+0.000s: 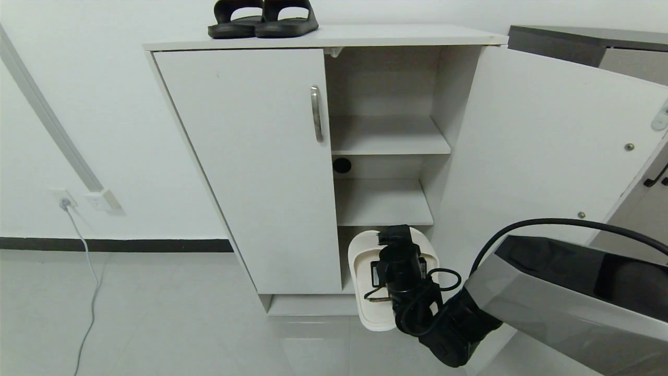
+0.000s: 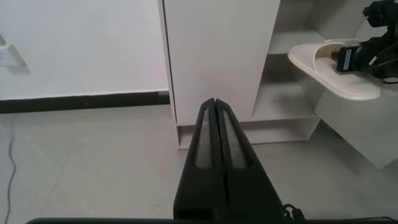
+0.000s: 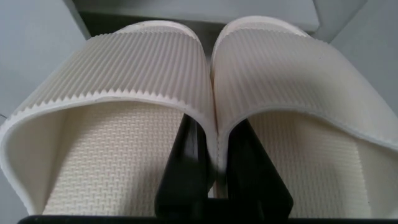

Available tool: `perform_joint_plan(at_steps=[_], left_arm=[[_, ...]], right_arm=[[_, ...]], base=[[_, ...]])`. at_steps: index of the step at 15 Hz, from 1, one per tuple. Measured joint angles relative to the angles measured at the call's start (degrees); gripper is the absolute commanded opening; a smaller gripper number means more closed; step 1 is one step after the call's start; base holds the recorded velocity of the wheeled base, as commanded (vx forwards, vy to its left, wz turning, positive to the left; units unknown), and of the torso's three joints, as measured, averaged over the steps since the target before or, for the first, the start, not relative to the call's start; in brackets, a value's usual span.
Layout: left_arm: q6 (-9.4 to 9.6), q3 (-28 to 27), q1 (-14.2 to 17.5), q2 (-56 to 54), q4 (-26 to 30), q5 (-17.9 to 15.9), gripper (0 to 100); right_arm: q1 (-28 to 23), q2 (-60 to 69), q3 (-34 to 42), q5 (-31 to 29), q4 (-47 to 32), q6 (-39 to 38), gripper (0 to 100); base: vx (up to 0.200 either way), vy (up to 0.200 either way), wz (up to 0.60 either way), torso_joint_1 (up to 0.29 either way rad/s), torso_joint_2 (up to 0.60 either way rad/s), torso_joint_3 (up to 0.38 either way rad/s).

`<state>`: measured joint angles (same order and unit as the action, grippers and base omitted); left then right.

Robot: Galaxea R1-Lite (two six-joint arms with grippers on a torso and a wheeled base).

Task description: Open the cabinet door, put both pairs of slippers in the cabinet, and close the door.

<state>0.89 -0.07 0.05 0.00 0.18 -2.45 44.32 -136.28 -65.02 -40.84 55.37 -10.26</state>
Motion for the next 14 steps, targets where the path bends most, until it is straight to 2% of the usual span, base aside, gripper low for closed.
perform_joint_plan(at_steps=[4,7,8,14], left_arm=[[0.0,-0.02,0.02,0.0,0.0,0.05,0],[-0.07,-0.02,-0.02,0.0,0.0,0.05,0],[-0.1,-0.02,0.0,-0.02,0.0,0.07,0],[-0.27,0.0,0.02,0.0,0.0,0.11,0]], right_arm=[[0.16,0.04,0.33,-0.95,3.5,1.76,0],[0.32,-0.3,3.28,-1.34,21.15,11.92,0],[0.35,-0.62,4.36,-1.48,24.33,14.8,0],[0.13,0.26,9.22,-1.55,24.77,15.32,0]], base=[[0.0,0.0,0.0,0.005,0.0,-0.197],[0.0,0.0,0.0,0.005,0.0,-0.075],[0.0,0.0,0.0,0.0,0.0,0.0],[0.0,0.0,0.0,0.0,0.0,0.0]])
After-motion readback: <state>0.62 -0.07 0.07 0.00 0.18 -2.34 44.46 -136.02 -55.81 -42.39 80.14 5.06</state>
